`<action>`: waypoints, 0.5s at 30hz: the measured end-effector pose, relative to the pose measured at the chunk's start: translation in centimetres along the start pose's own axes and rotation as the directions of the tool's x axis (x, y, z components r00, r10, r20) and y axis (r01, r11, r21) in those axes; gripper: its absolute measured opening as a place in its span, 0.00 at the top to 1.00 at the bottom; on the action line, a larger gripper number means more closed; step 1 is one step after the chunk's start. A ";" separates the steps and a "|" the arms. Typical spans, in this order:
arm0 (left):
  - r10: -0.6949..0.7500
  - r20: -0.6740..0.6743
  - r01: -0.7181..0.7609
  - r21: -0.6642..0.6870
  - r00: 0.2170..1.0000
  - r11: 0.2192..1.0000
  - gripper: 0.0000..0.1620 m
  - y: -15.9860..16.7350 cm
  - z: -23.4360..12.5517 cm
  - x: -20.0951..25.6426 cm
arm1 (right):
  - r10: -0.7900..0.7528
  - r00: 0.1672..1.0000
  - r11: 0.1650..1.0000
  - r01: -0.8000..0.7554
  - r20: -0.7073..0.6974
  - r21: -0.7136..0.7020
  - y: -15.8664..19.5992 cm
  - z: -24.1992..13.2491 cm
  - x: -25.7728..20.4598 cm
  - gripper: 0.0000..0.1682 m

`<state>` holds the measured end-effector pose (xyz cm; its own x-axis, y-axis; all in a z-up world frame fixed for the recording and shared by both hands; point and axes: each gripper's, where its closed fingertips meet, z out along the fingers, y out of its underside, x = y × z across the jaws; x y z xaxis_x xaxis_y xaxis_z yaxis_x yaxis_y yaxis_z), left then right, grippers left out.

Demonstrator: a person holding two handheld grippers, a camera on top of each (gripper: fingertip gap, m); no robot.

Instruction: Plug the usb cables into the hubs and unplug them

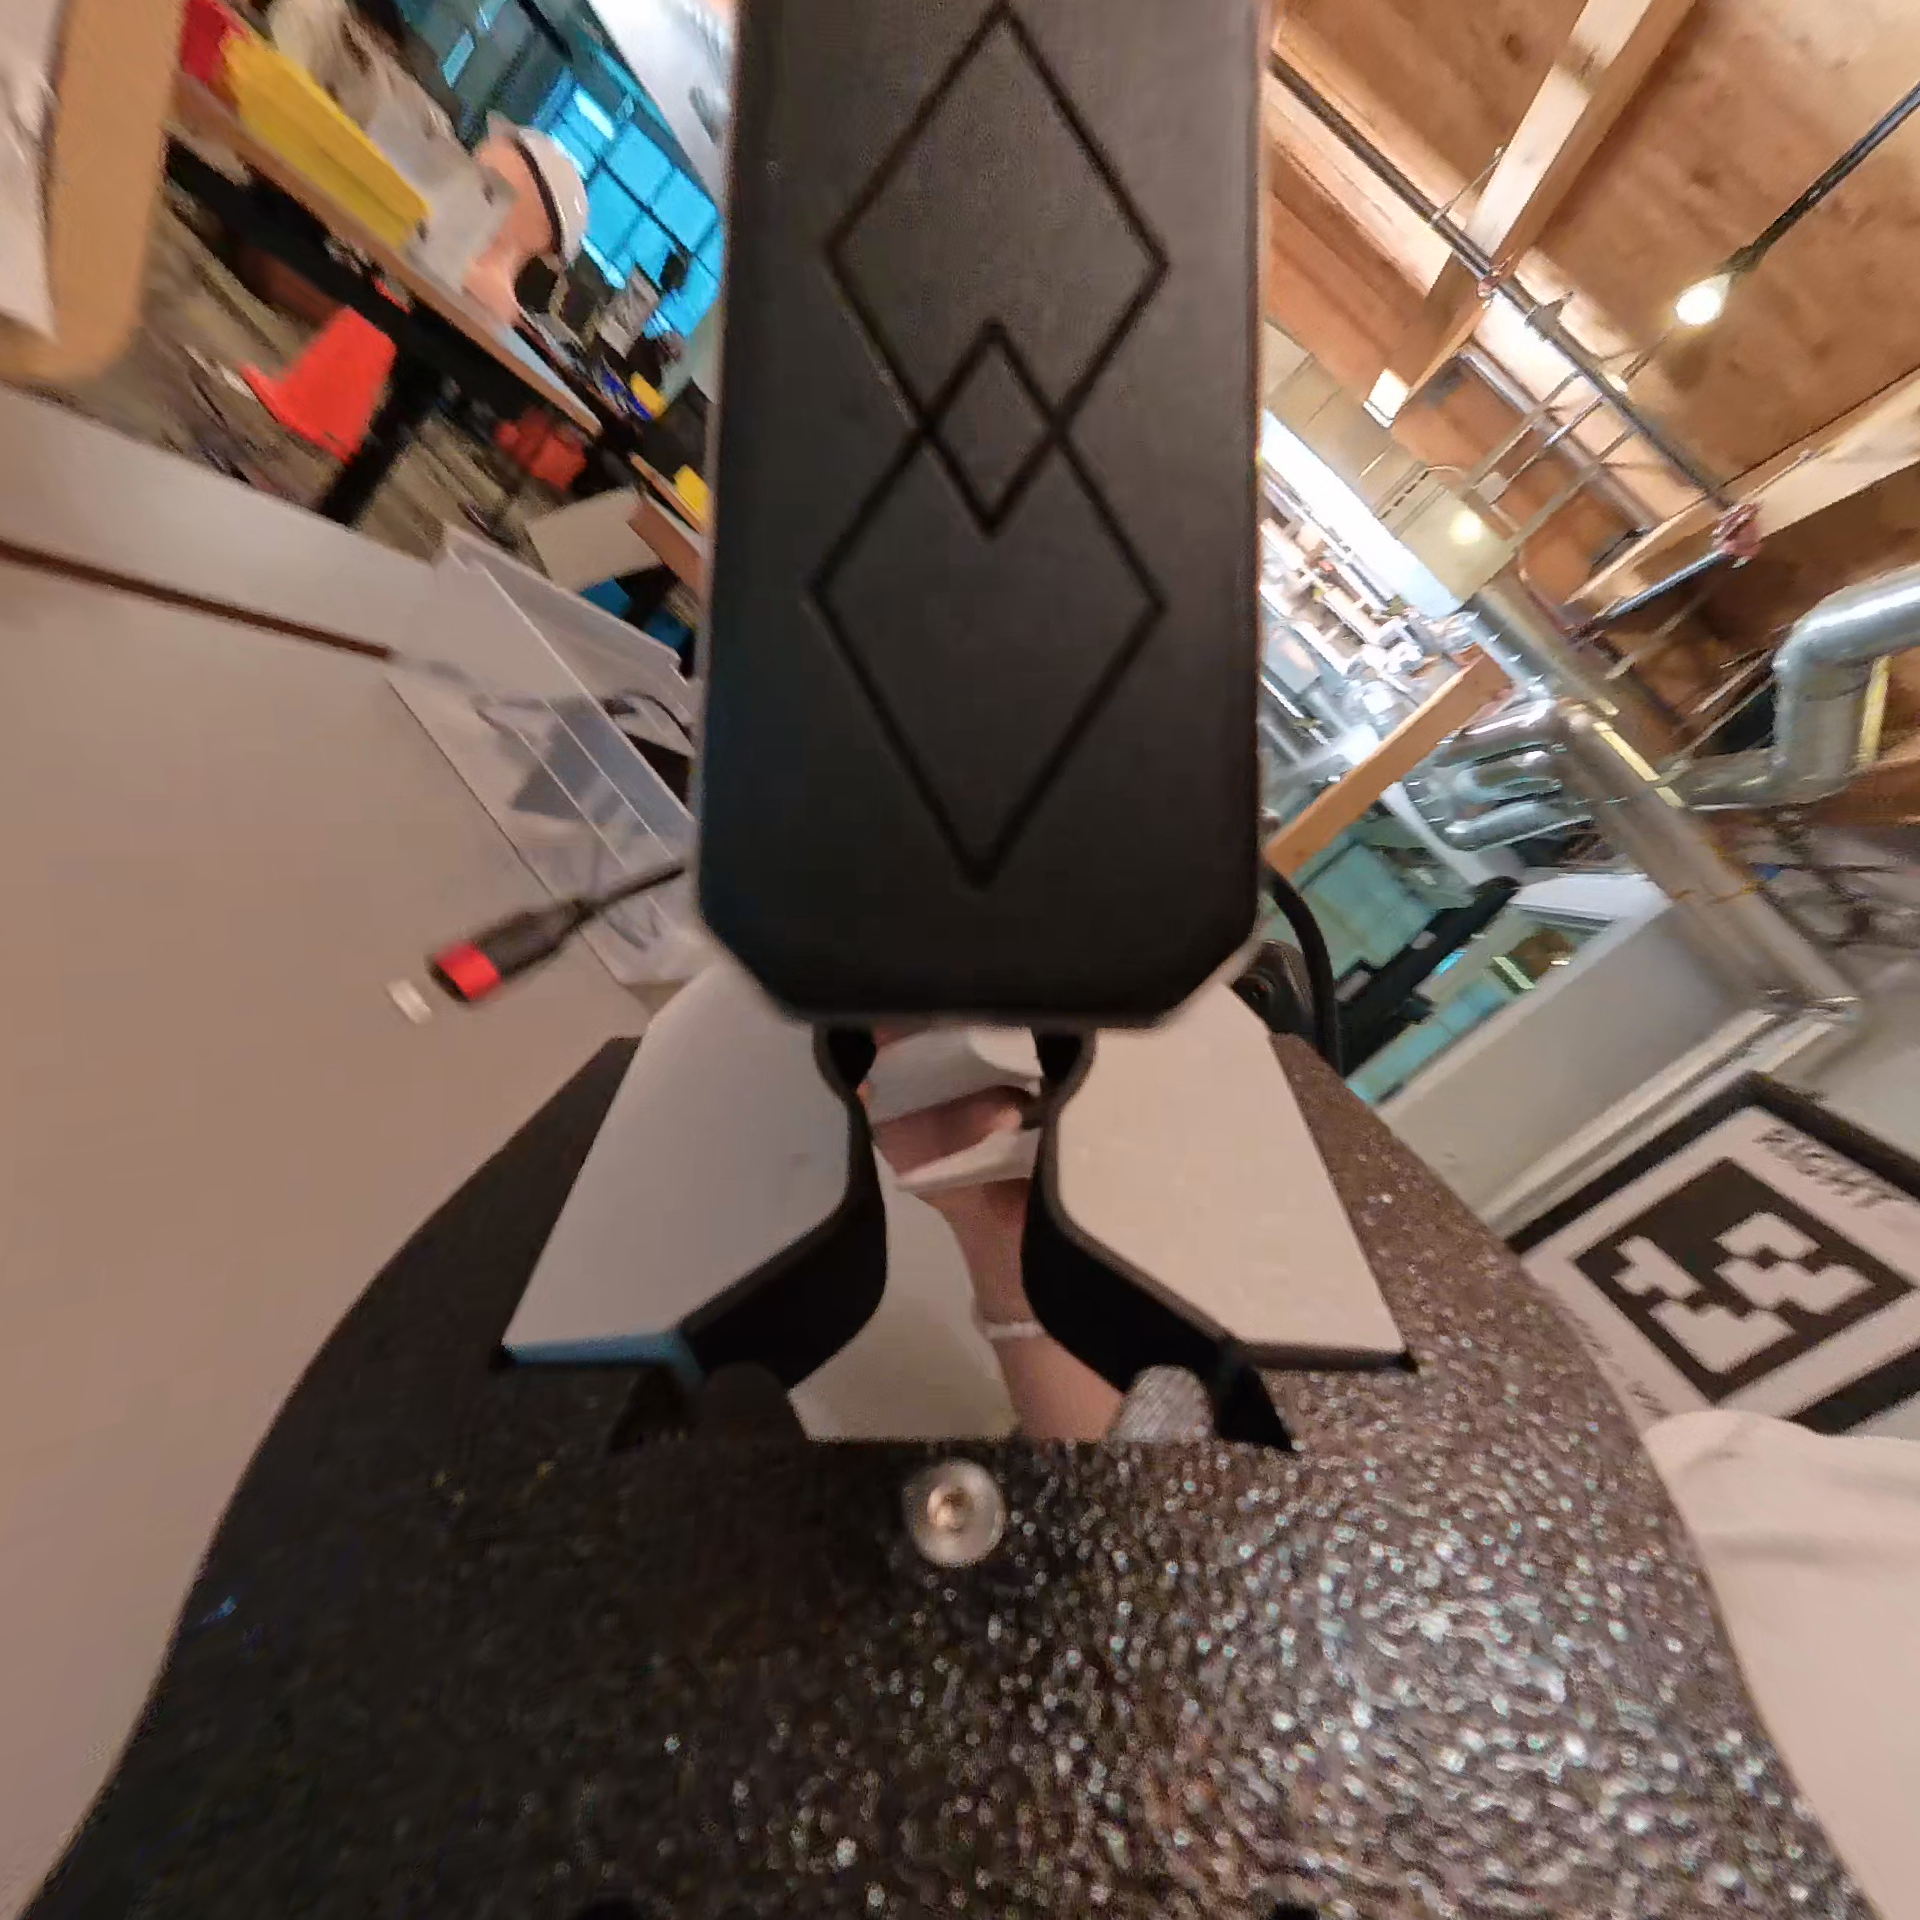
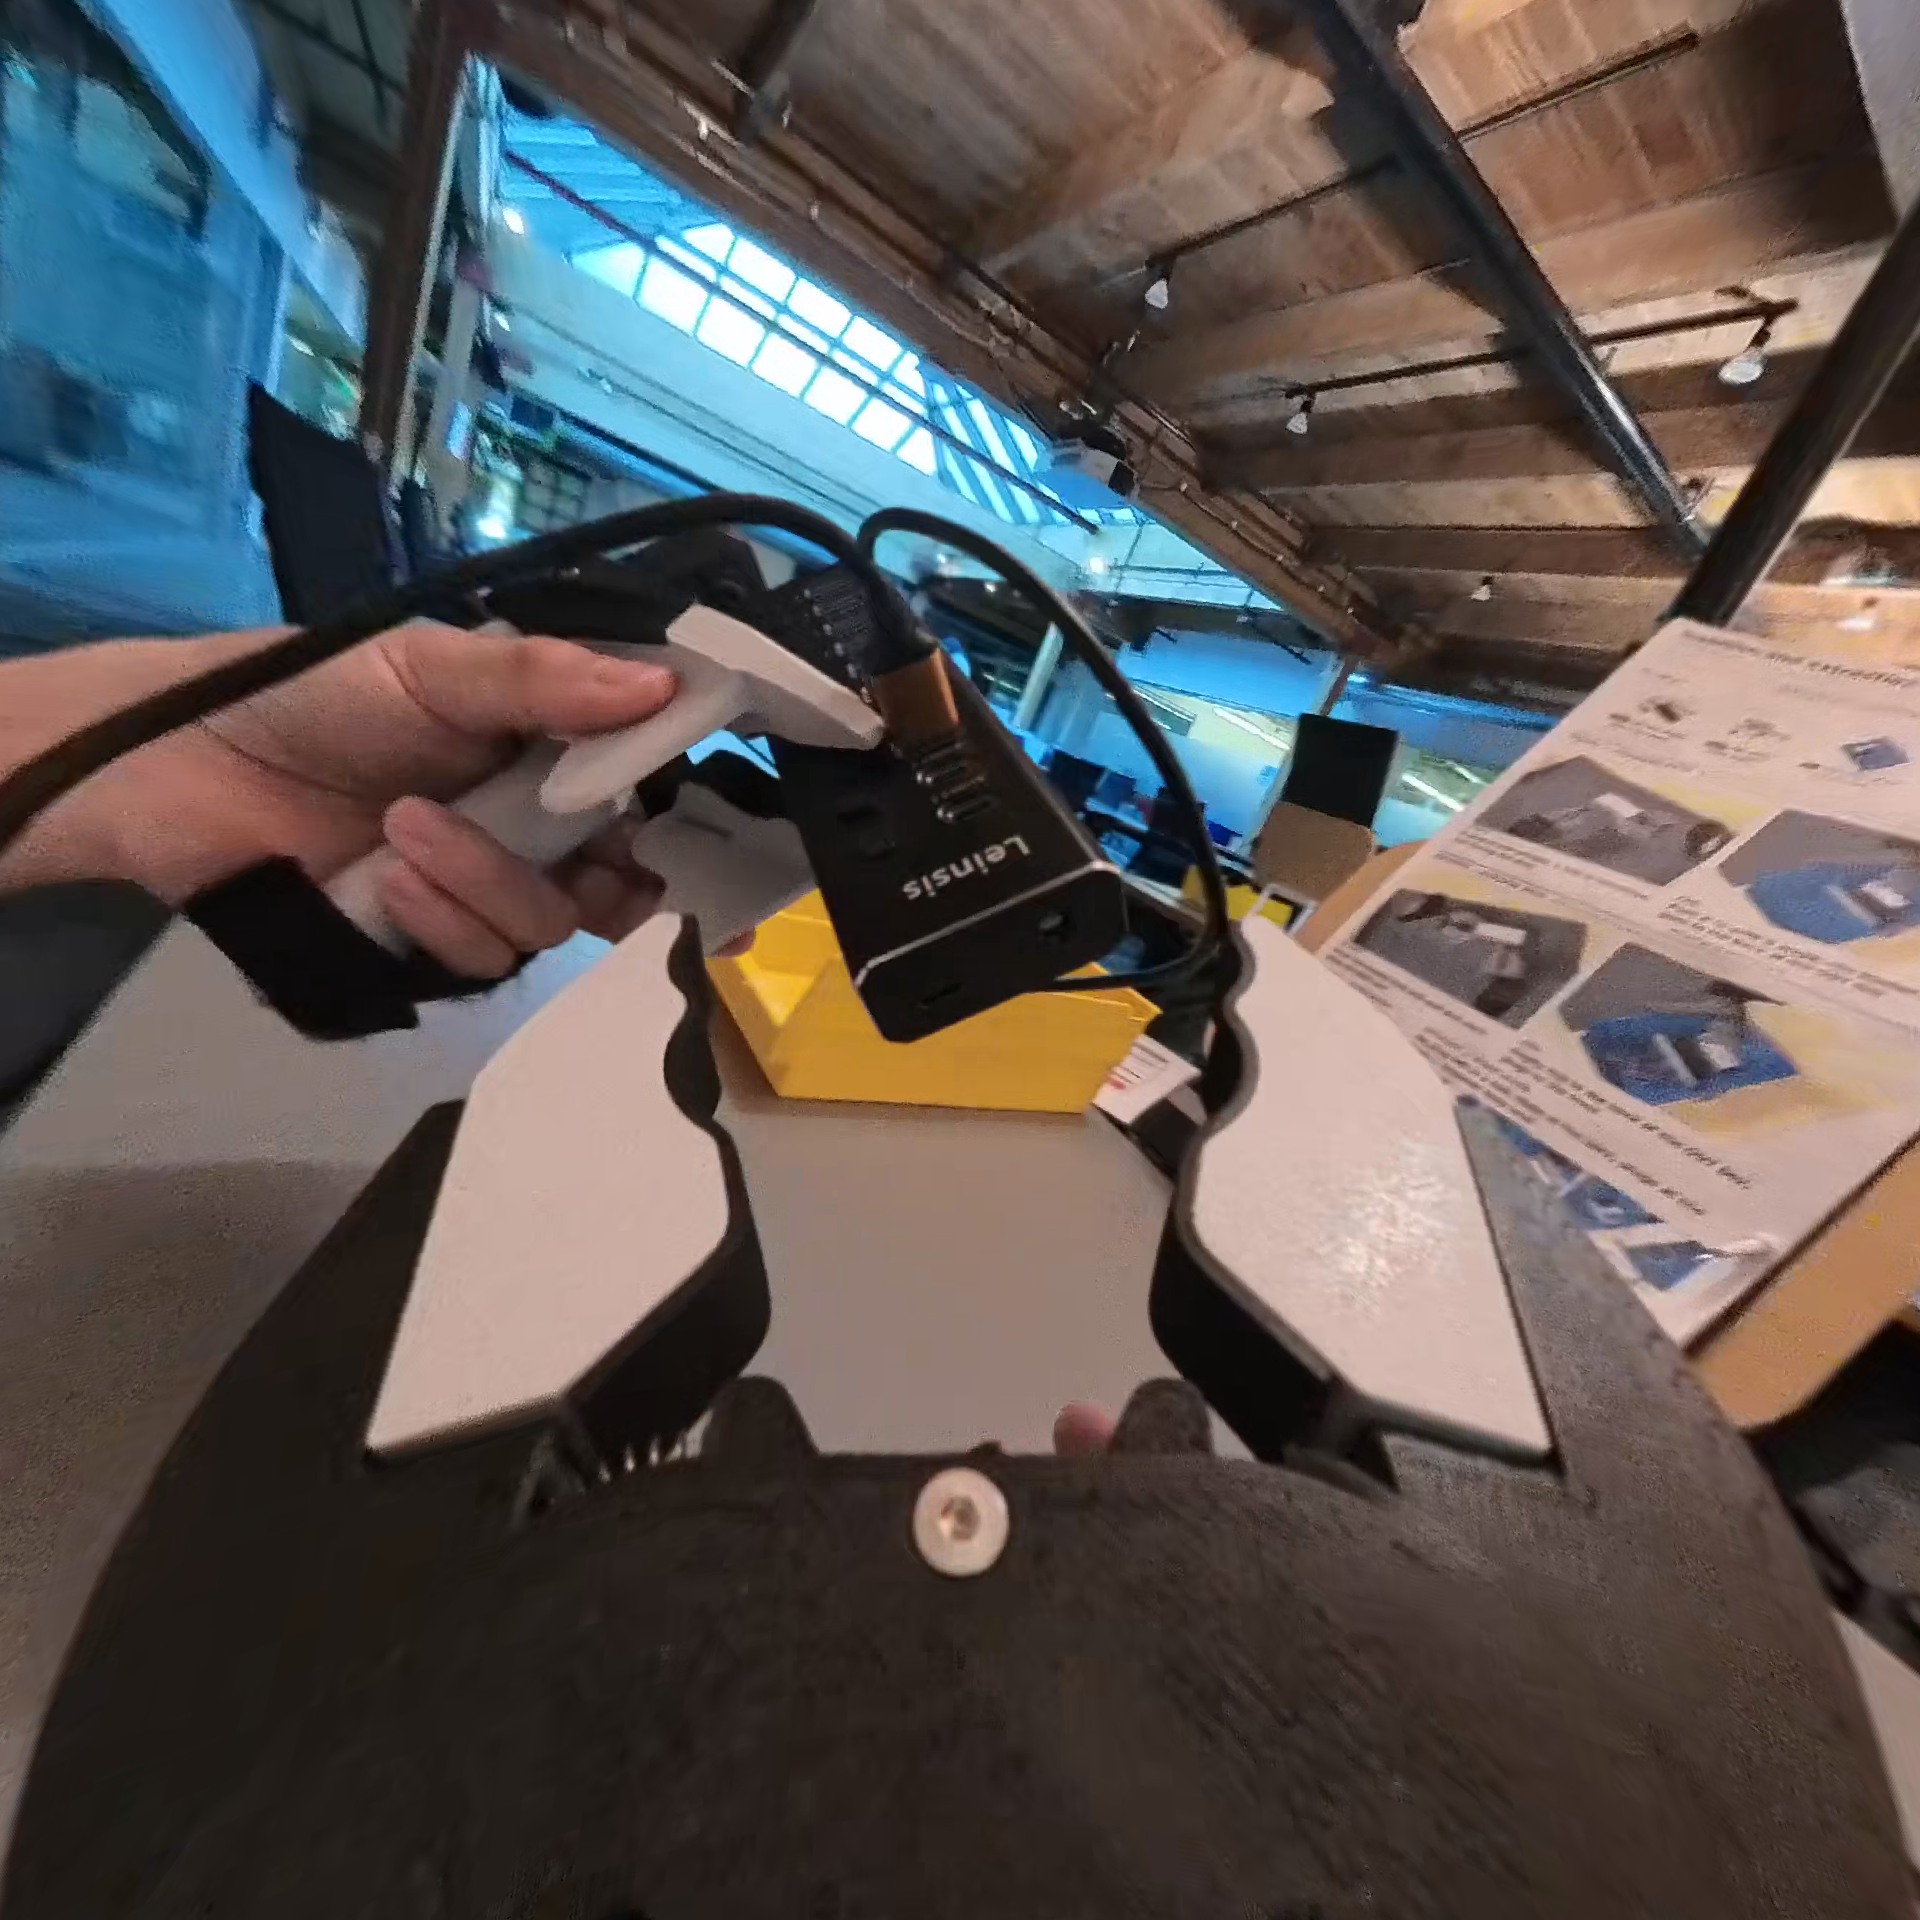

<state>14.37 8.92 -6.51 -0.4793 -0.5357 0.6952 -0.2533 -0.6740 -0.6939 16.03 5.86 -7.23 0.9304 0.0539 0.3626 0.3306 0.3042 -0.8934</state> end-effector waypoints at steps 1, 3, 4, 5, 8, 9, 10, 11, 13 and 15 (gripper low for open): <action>-0.044 -0.021 0.044 -0.020 0.999 0.999 0.83 0.6 0.2 0.0 | -0.046 0.999 0.999 0.046 -0.019 -0.017 0.2 0.1 0.0 0.45; -0.138 -0.072 0.133 -0.064 0.988 0.989 0.83 1.8 0.4 0.2 | -0.087 0.996 0.996 0.087 -0.003 -0.024 0.4 0.1 -0.5 0.47; -0.173 -0.085 0.165 -0.089 0.981 0.982 0.83 2.5 0.6 0.3 | -0.094 0.996 0.995 0.094 -0.002 -0.015 0.4 0.0 -0.5 0.47; -0.189 -0.090 0.178 -0.117 0.978 0.977 0.83 3.1 0.7 0.3 | -0.105 0.994 0.994 0.106 -0.022 0.007 0.3 -0.2 -0.4 0.47; -0.188 -0.086 0.177 -0.129 0.978 0.976 0.83 3.8 1.1 0.4 | -0.134 0.991 0.991 0.134 0.022 0.023 0.1 -0.2 -1.3 0.58; -0.183 -0.088 0.171 -0.130 0.979 0.977 0.83 3.8 1.1 0.4 | -0.144 0.989 0.989 0.143 0.017 0.022 0.1 -0.1 -1.4 0.59; -0.175 -0.089 0.163 -0.132 0.980 0.978 0.83 3.7 1.1 0.4 | -0.144 0.989 0.989 0.144 0.017 0.015 0.1 -0.1 -1.4 0.59; -0.158 -0.091 0.145 -0.136 0.983 0.980 0.83 3.7 1.0 0.5 | -0.142 0.990 0.990 0.142 0.020 0.004 0.1 0.0 -1.4 0.59; -0.088 -0.111 0.069 -0.164 0.990 0.984 0.83 3.8 0.9 1.0 | -0.146 0.989 0.989 0.146 0.035 0.003 -0.2 -0.2 -1.5 0.59; 0.025 -0.136 -0.054 -0.214 0.990 0.975 0.79 4.0 0.6 1.6 | -0.099 0.991 0.995 0.096 0.086 0.035 -1.0 -0.5 -1.7 0.59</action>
<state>13.12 5.10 -8.06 -0.5954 -0.4780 0.6458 -0.4012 -0.5195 -0.7544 14.20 4.98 -7.03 0.8762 0.1048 0.4704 0.4128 0.3407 -0.8447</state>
